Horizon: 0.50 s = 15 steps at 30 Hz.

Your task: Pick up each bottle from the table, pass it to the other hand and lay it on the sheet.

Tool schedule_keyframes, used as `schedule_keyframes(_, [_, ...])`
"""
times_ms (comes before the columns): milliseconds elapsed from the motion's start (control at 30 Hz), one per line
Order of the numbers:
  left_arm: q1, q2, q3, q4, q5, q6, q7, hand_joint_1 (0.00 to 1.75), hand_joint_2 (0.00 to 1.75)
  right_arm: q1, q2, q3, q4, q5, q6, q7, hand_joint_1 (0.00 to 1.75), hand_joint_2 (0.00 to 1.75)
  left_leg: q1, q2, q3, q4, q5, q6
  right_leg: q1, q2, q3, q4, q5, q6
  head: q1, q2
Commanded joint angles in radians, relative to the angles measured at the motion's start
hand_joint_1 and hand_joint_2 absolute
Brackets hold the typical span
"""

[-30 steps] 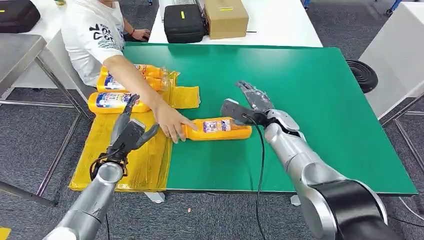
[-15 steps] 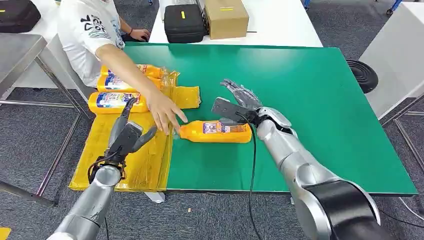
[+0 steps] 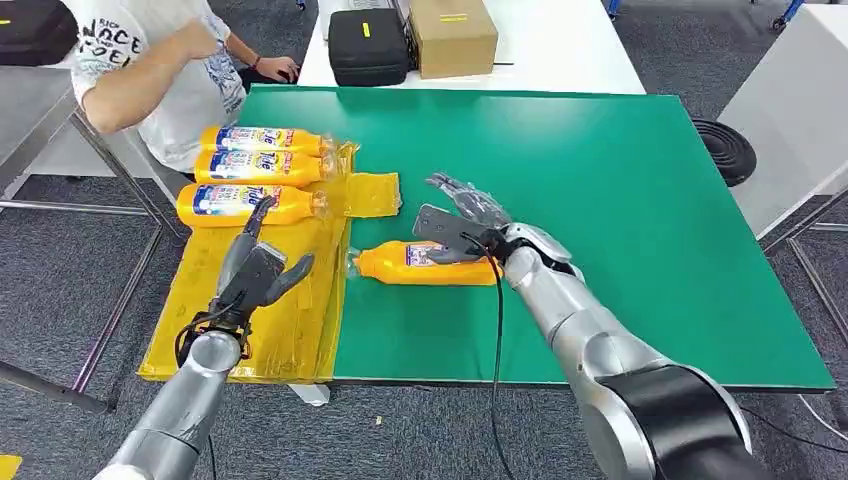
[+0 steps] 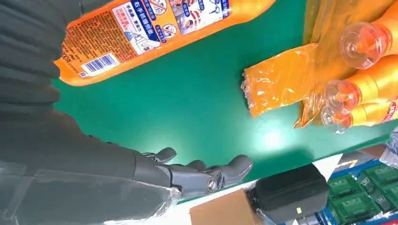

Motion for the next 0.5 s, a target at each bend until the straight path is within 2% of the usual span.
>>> schedule_keyframes(33, [-0.063, 0.018, 0.006, 0.063, 0.019, -0.055, 0.005, 0.00, 1.75, -0.023, -0.024, 0.034, 0.122, -0.014, 0.051, 0.084, 0.00, 1.75, 0.000, -0.001, 0.002, 0.000, -0.001, 0.000, 0.001, -0.001, 0.003, -0.001, -0.001, -0.001, 0.000, 0.000])
schedule_keyframes(167, [-0.057, 0.021, 0.006, 0.057, 0.024, -0.054, 0.005, 0.00, 1.75, -0.011, -0.040, 0.037, 0.138, -0.005, 0.042, 0.110, 0.00, 1.75, 0.000, -0.001, 0.006, 0.000, -0.002, 0.000, 0.001, -0.002, 0.007, -0.001, -0.003, -0.002, 0.000, 0.000])
schedule_keyframes(300, [-0.047, 0.030, 0.004, 0.036, 0.030, -0.051, 0.011, 0.00, 1.75, 0.006, -0.053, 0.080, 0.158, 0.058, -0.003, 0.209, 0.00, 1.75, 0.000, 0.000, 0.003, 0.000, -0.001, 0.000, 0.001, -0.001, 0.004, -0.001, -0.001, -0.001, 0.000, 0.000])
schedule_keyframes(333, [-0.049, 0.032, 0.002, 0.038, 0.030, -0.053, 0.011, 0.00, 1.75, 0.012, -0.055, 0.082, 0.163, 0.061, 0.000, 0.218, 0.00, 1.75, 0.000, 0.000, 0.008, 0.000, -0.003, 0.000, 0.001, -0.002, 0.008, -0.001, -0.003, -0.002, 0.000, 0.000])
schedule_keyframes(500, [-0.057, 0.037, -0.009, 0.045, 0.038, -0.046, 0.013, 0.00, 1.75, 0.036, -0.076, 0.066, 0.172, 0.058, 0.003, 0.247, 0.00, 1.75, 0.000, -0.001, 0.005, -0.001, -0.002, 0.000, 0.001, -0.003, 0.006, -0.001, -0.002, -0.002, 0.000, 0.000])
